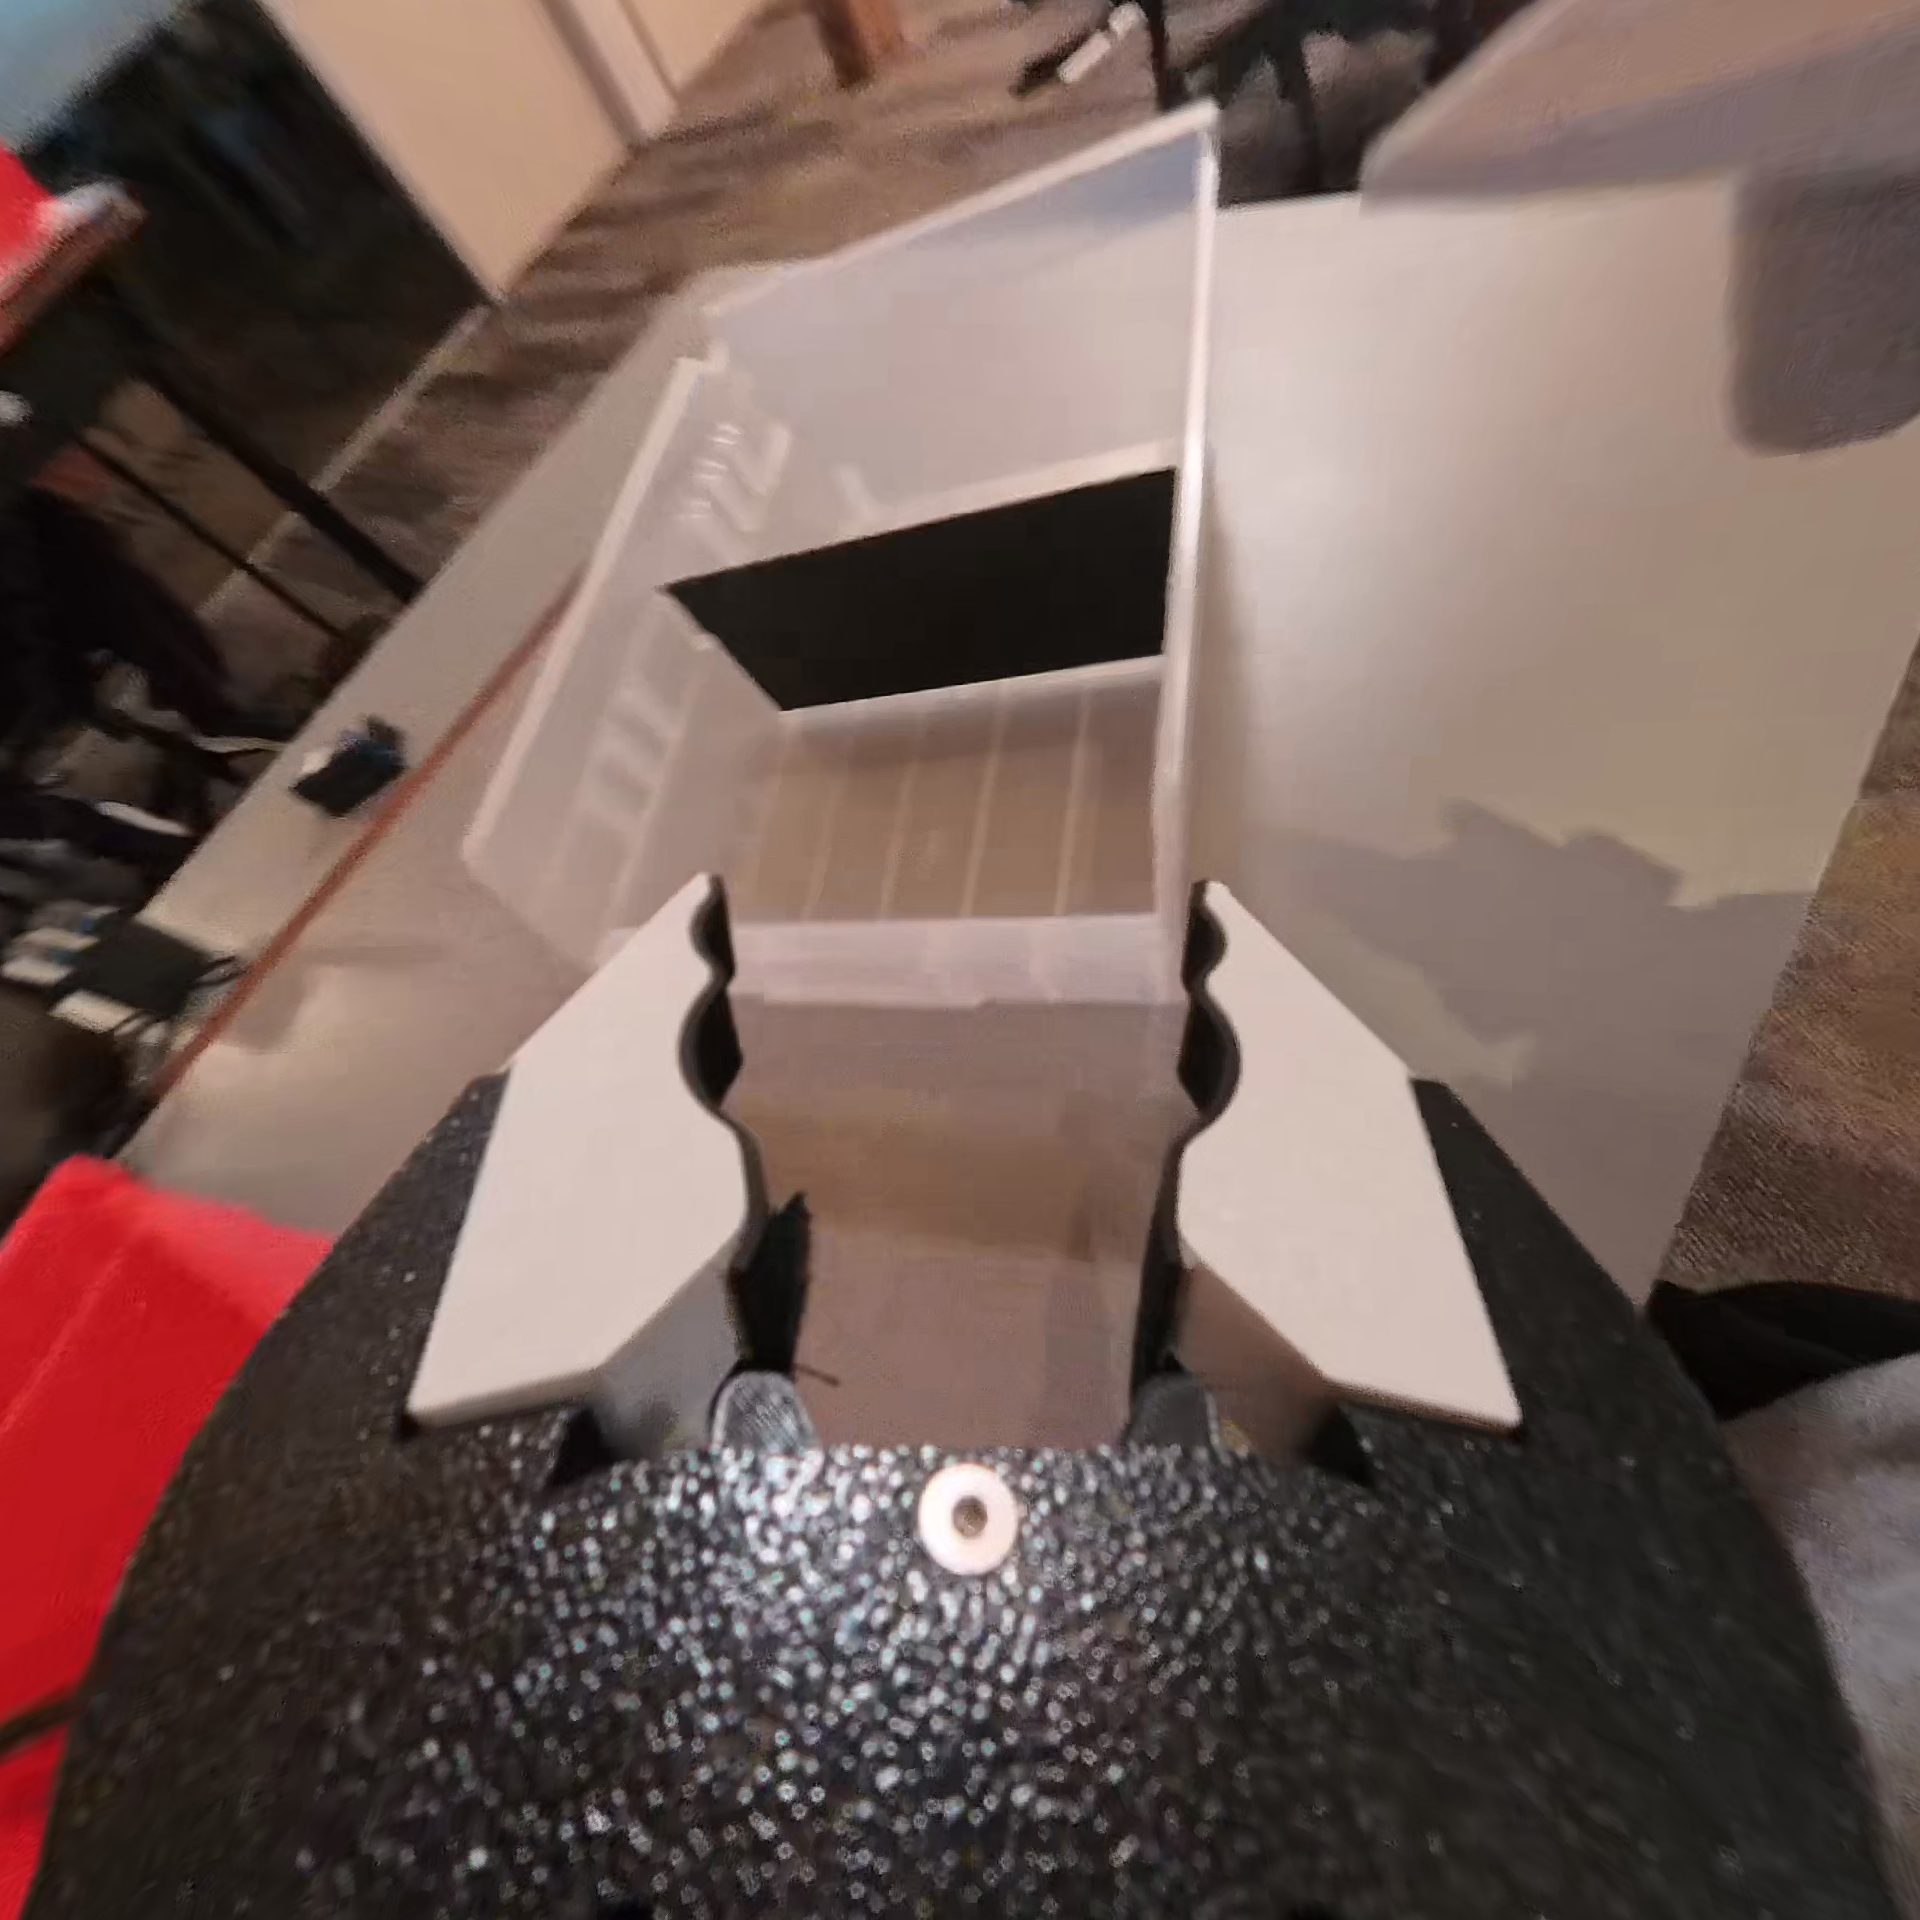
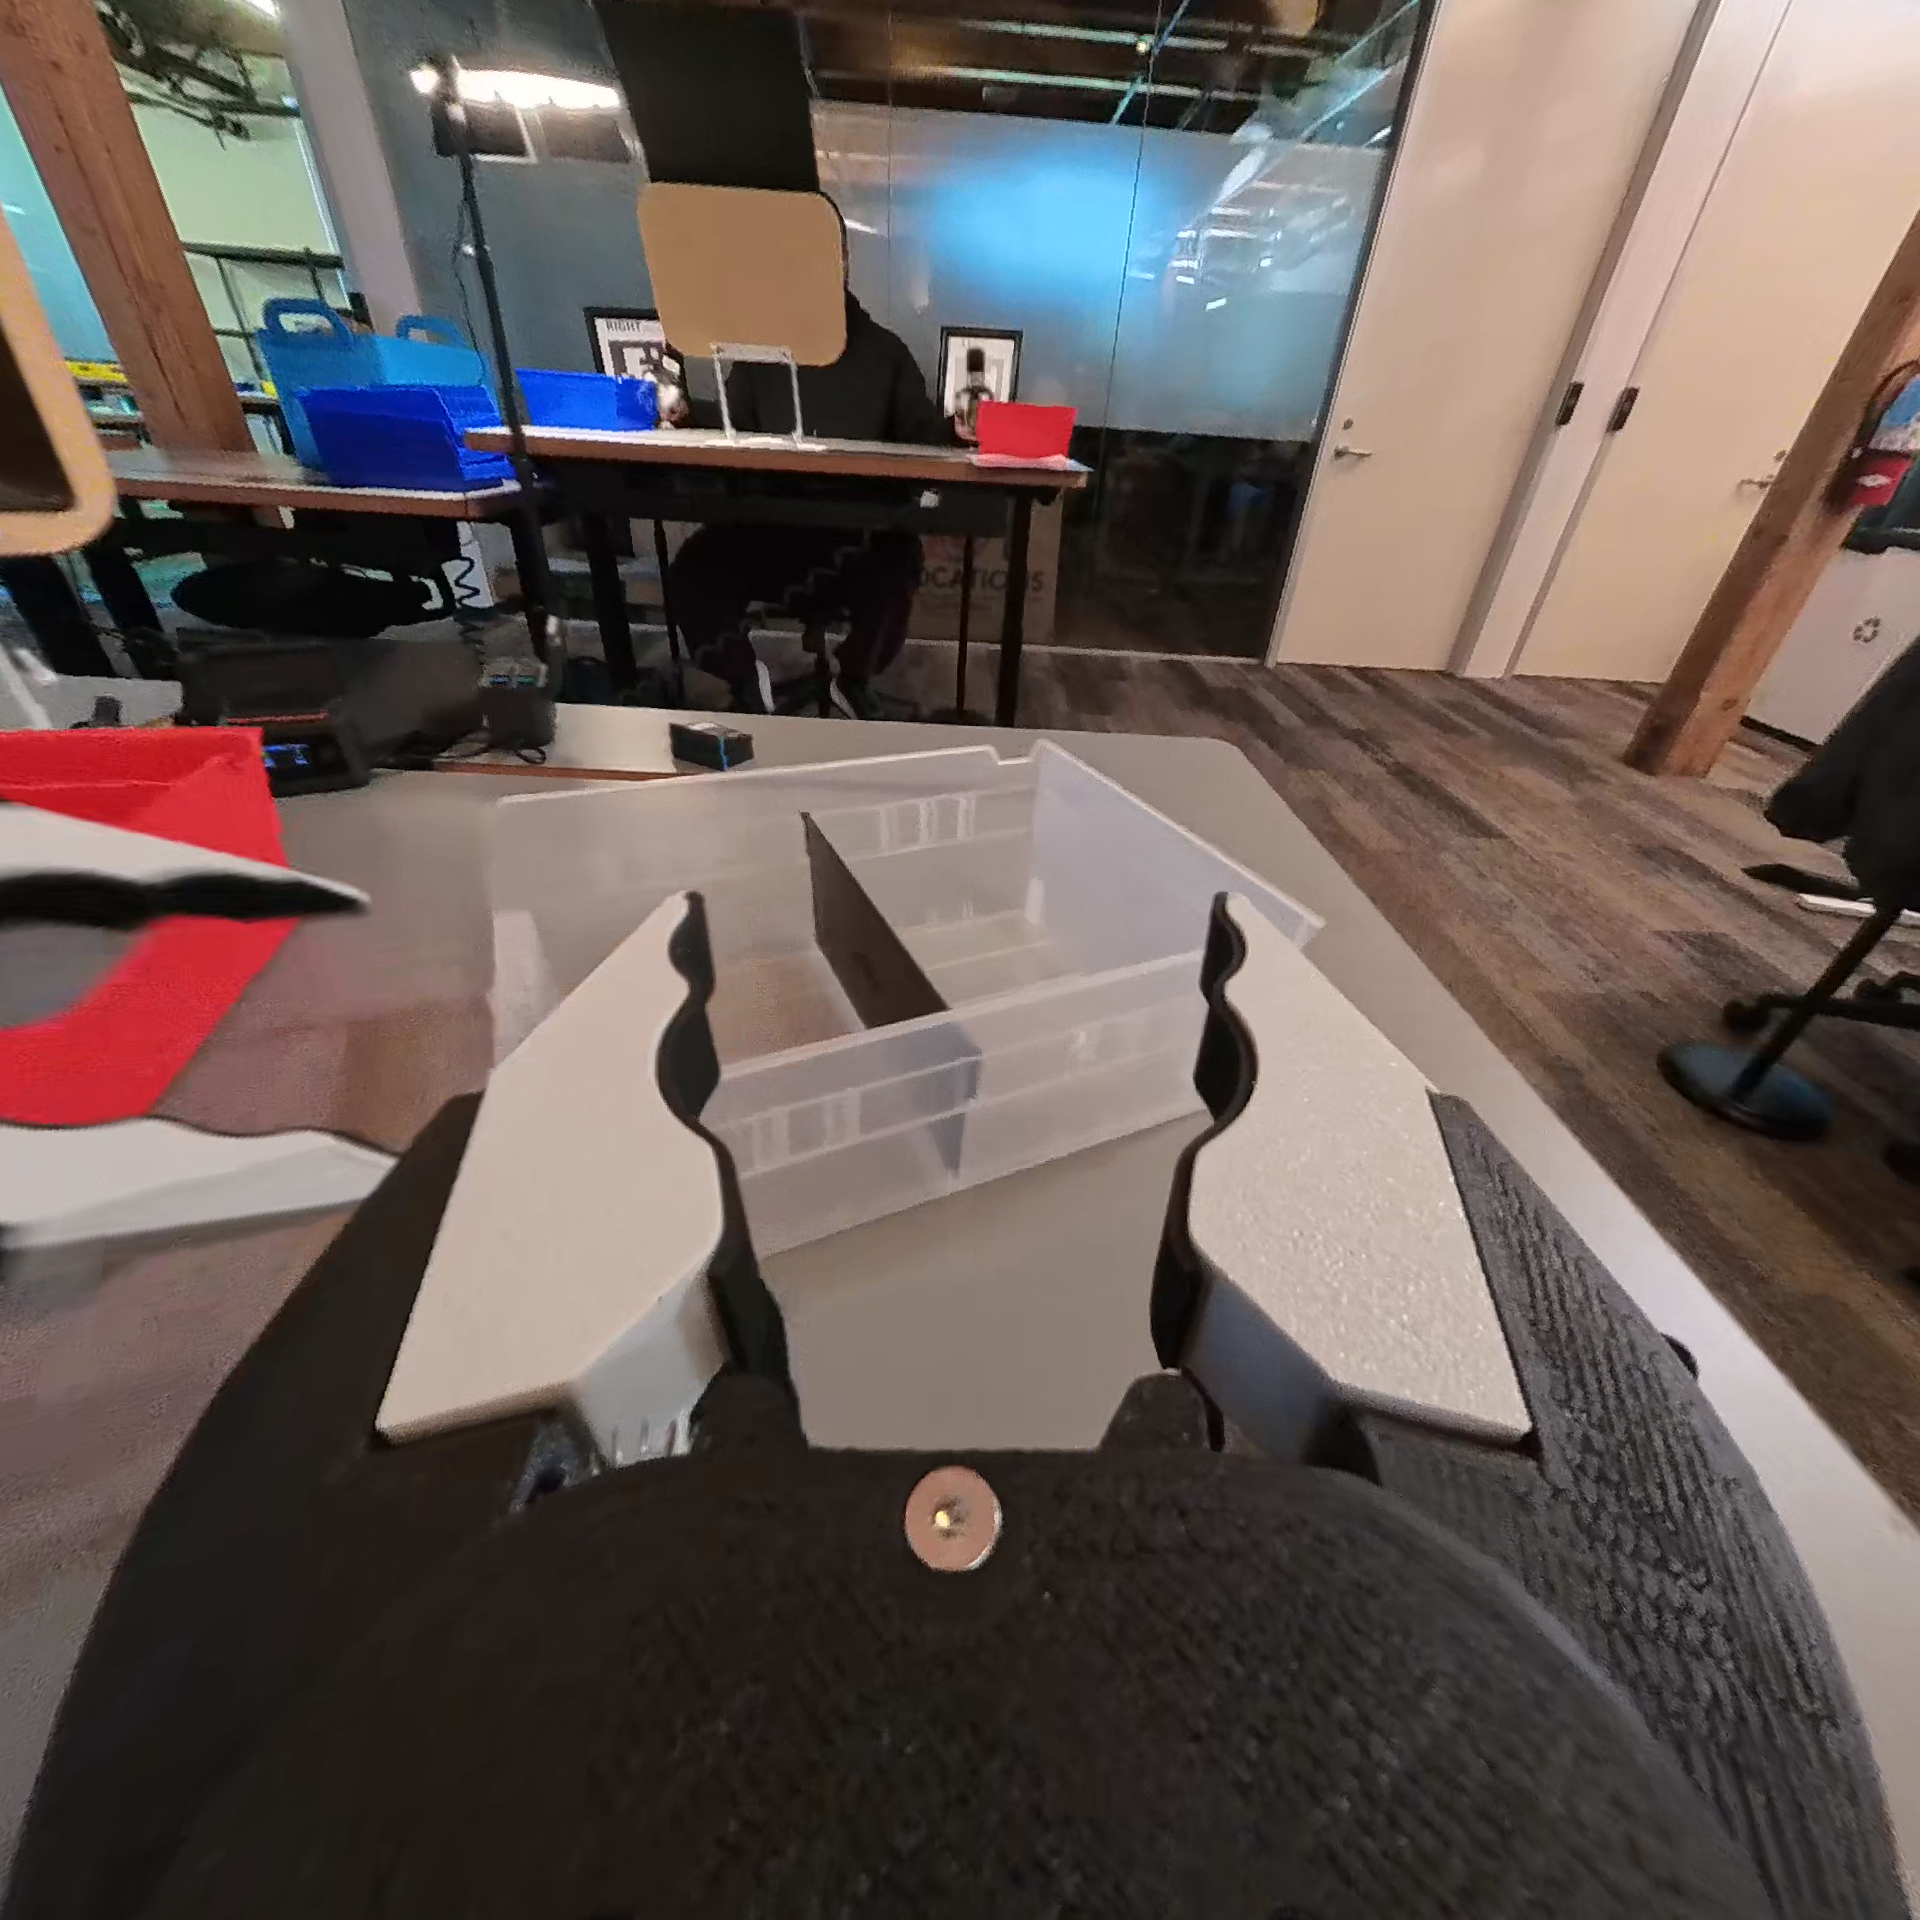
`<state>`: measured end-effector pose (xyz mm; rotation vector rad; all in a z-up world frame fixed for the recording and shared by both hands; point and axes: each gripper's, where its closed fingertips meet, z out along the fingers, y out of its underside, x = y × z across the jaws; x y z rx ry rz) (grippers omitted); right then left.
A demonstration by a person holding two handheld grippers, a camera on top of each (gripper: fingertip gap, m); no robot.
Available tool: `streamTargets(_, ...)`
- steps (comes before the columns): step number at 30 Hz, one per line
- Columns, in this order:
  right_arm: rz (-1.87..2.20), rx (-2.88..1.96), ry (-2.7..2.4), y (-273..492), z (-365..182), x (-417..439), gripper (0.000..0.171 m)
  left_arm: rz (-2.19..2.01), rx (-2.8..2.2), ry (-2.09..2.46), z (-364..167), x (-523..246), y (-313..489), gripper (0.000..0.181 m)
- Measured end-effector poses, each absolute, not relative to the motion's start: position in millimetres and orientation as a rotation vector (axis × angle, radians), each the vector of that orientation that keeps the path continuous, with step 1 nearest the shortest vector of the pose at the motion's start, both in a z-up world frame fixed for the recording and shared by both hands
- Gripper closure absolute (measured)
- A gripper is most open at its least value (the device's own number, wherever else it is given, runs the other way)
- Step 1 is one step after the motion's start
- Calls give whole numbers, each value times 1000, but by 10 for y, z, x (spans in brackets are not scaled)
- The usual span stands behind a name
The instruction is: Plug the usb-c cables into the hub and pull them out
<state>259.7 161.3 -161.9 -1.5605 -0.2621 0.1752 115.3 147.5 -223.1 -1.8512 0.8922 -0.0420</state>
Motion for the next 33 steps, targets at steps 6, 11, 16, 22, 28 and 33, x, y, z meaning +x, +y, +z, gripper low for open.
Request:
streamTargets(6, 223, -1626, -308, 1657, -1955, 1981, 28, 195, -1926, 627, -1877, -46, 1038, 64)
streamTargets(11, 158, -1694, -324, 1763, -2249, 1693, 16, 313, -2081, 351, -2000, -1020, 633, 48)
streamTargets(16, 152, -1770, -318, 1872, -2502, 1553, 19, 333, -2126, 119, -2150, -1690, 397, 50)
streamTargets(22, 52, -1816, -300, 1984, -2638, 1654, 36, 347, -2164, 39, -2344, -1968, 340, 56)
streamTargets(28, 13, -1847, -269, 1997, -2708, 1983, 40, 347, -2215, 18, -2596, -2168, 402, 68)
streamTargets(33, -76, -1884, -228, 1957, -2714, 2496, 68, 293, -2216, 0, -2752, -2292, 430, 104)
